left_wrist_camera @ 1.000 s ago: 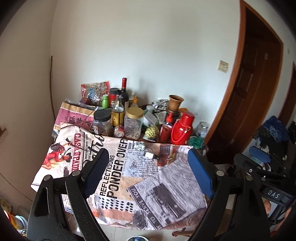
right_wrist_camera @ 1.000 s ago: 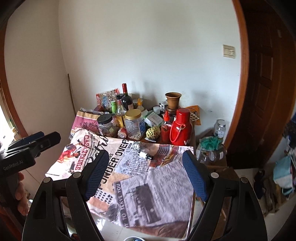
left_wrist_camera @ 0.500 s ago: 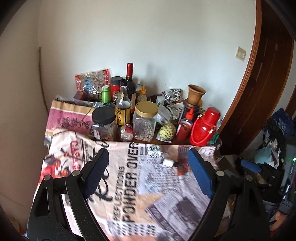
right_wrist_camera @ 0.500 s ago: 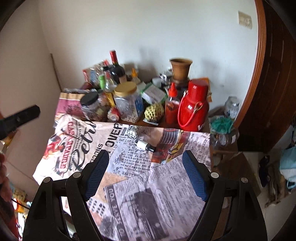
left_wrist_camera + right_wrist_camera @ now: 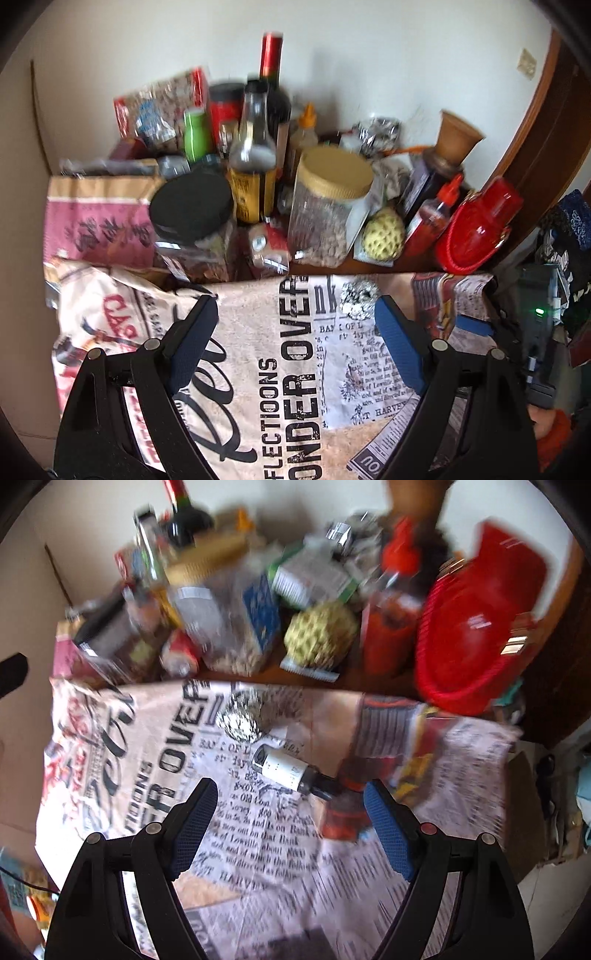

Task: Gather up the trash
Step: 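Grasp the crumpled foil ball with the left tool while the right tool grasps the small white-labelled bottle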

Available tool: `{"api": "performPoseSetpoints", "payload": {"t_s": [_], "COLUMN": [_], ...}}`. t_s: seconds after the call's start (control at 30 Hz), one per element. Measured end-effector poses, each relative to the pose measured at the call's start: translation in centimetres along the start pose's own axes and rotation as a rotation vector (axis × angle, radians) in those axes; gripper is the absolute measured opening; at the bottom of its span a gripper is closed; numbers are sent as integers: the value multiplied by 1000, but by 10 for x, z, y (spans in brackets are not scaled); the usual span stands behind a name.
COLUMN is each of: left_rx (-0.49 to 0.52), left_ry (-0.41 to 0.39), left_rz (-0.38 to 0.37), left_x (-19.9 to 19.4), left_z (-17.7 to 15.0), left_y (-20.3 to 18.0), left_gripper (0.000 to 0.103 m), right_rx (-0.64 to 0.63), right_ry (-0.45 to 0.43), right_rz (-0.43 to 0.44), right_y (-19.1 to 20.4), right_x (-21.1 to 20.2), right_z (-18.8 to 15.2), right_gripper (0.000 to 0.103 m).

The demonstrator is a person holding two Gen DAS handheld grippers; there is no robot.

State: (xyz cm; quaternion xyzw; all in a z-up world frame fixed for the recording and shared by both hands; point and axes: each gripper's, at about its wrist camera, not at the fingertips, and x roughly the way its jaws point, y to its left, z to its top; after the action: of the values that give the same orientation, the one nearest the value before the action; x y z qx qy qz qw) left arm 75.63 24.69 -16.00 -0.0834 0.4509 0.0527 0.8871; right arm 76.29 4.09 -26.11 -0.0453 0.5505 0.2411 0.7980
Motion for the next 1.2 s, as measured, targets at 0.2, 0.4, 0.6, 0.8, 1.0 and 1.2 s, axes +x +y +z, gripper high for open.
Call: {"api": "performPoseSetpoints", "payload": {"t_s": [0.2, 0.4, 0.6, 0.8, 1.0, 1.2], "left_rx": [-7, 11, 71, 95, 83, 75], "left_ry": [83, 134, 176, 231, 284, 279], "left_rz": [2, 11, 4, -82, -107, -57], "left_x": [40, 61, 90, 126, 164, 184], "left_z": [-10, -16, -14, -9, -6, -6], "left_y": [3, 0, -20, -50, -70, -80], "left_gripper": [87, 87, 87, 87, 87, 84], "right_rx": [-74, -129, -146, -10, 147, 255], "right_ry": [94, 139, 86, 51, 0, -48], "right_rz": [19, -12, -1, 3, -10, -9], "right_y": [1, 5, 7, -21, -60, -92], "right_x": [42, 55, 41, 14, -26, -63], "right_z": [9, 6, -14, -41, -59, -72], "right_gripper": [74, 44, 28, 26, 26, 26]}}
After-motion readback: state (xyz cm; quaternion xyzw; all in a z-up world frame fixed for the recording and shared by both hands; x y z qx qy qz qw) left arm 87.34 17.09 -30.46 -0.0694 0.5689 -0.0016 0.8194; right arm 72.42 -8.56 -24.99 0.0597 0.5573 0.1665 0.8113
